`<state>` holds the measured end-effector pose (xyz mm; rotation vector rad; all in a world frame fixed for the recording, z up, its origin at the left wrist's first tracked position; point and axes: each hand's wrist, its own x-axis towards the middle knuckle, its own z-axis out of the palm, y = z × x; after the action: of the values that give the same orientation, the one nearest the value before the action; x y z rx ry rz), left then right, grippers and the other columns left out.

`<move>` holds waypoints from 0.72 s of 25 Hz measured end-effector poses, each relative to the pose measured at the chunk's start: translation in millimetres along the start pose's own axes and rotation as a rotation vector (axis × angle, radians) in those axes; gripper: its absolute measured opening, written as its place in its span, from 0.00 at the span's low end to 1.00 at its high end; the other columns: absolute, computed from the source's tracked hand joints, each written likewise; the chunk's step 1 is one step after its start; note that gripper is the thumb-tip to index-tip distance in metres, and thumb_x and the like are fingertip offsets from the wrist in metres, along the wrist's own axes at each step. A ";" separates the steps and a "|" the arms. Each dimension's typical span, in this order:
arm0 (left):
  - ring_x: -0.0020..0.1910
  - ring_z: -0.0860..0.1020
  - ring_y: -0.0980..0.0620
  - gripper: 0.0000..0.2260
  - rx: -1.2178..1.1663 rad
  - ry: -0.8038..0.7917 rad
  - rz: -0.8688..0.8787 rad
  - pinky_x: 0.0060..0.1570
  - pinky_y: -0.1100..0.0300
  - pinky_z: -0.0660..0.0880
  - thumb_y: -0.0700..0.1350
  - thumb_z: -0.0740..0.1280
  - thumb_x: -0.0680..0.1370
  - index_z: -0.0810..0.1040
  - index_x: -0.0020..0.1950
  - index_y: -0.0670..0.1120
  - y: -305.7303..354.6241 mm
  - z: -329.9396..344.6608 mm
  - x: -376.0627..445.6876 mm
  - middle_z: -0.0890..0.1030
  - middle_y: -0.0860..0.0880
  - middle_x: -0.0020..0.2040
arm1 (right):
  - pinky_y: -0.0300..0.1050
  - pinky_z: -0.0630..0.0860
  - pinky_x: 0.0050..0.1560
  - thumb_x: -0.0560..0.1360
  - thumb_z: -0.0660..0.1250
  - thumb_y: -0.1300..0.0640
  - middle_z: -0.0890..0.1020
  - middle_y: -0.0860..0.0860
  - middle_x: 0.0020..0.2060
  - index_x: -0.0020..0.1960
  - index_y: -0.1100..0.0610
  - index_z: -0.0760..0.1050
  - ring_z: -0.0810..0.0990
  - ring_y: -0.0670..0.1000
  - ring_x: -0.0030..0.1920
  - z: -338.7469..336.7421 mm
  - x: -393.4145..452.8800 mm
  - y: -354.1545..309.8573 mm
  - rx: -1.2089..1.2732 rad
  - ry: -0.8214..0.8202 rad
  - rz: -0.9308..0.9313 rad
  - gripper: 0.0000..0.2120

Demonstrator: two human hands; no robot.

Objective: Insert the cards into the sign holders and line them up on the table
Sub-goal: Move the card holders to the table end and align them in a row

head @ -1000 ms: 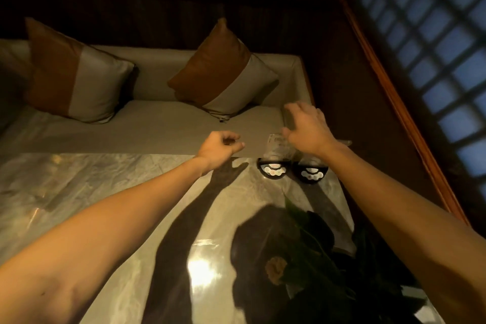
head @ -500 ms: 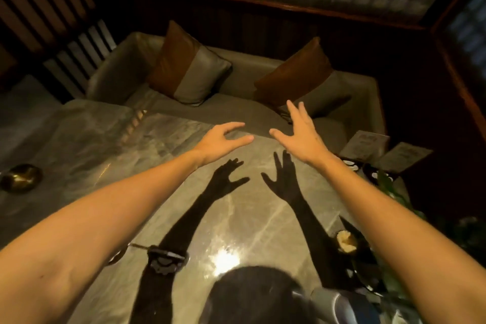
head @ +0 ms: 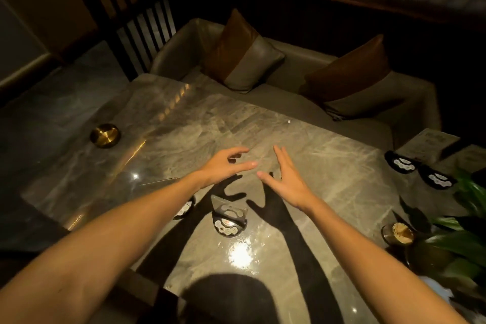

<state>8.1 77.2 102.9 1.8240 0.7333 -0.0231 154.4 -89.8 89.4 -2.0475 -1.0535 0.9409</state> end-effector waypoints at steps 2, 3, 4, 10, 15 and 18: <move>0.67 0.72 0.55 0.29 -0.041 0.001 -0.035 0.66 0.58 0.68 0.61 0.71 0.74 0.73 0.73 0.52 -20.1 -2.8 -14.5 0.74 0.54 0.70 | 0.57 0.55 0.79 0.69 0.63 0.23 0.50 0.47 0.83 0.82 0.42 0.47 0.51 0.49 0.81 24.9 -9.1 4.2 -0.063 -0.070 -0.013 0.50; 0.66 0.73 0.55 0.28 -0.059 -0.011 -0.053 0.66 0.57 0.69 0.61 0.70 0.75 0.73 0.72 0.52 -29.2 -2.9 -20.8 0.74 0.54 0.69 | 0.58 0.58 0.79 0.68 0.62 0.21 0.54 0.47 0.82 0.82 0.42 0.49 0.55 0.50 0.81 35.4 -13.8 8.0 -0.121 -0.124 -0.015 0.50; 0.65 0.74 0.55 0.27 -0.074 -0.019 -0.082 0.65 0.57 0.71 0.62 0.69 0.75 0.74 0.71 0.52 -39.9 -2.8 -26.9 0.75 0.55 0.68 | 0.58 0.62 0.77 0.67 0.62 0.21 0.58 0.47 0.81 0.81 0.42 0.51 0.59 0.51 0.80 45.3 -18.8 10.1 -0.175 -0.183 -0.006 0.50; 0.60 0.79 0.55 0.26 -0.151 -0.036 -0.163 0.63 0.59 0.73 0.67 0.72 0.70 0.81 0.63 0.54 -78.6 3.7 -50.3 0.82 0.55 0.61 | 0.41 0.75 0.61 0.73 0.75 0.49 0.76 0.50 0.68 0.77 0.47 0.64 0.78 0.45 0.60 81.5 -31.7 17.3 -0.101 -0.268 0.061 0.35; 0.57 0.80 0.56 0.27 -0.151 -0.068 -0.184 0.54 0.65 0.74 0.64 0.75 0.69 0.80 0.64 0.54 -82.2 7.4 -54.7 0.82 0.55 0.58 | 0.33 0.74 0.43 0.79 0.69 0.61 0.81 0.48 0.48 0.57 0.55 0.77 0.80 0.47 0.46 96.3 -26.9 16.2 0.153 -0.145 0.122 0.07; 0.52 0.81 0.57 0.17 -0.067 -0.093 -0.149 0.45 0.70 0.75 0.49 0.79 0.71 0.82 0.58 0.51 -82.6 5.8 -47.8 0.84 0.53 0.53 | 0.36 0.77 0.45 0.80 0.67 0.63 0.84 0.51 0.49 0.53 0.56 0.79 0.83 0.47 0.48 92.5 -20.6 24.0 0.339 -0.109 0.168 0.05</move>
<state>-69.1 65.7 47.6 1.6897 0.7936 -0.1777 79.6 -99.0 27.0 -1.8369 -0.7236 1.2368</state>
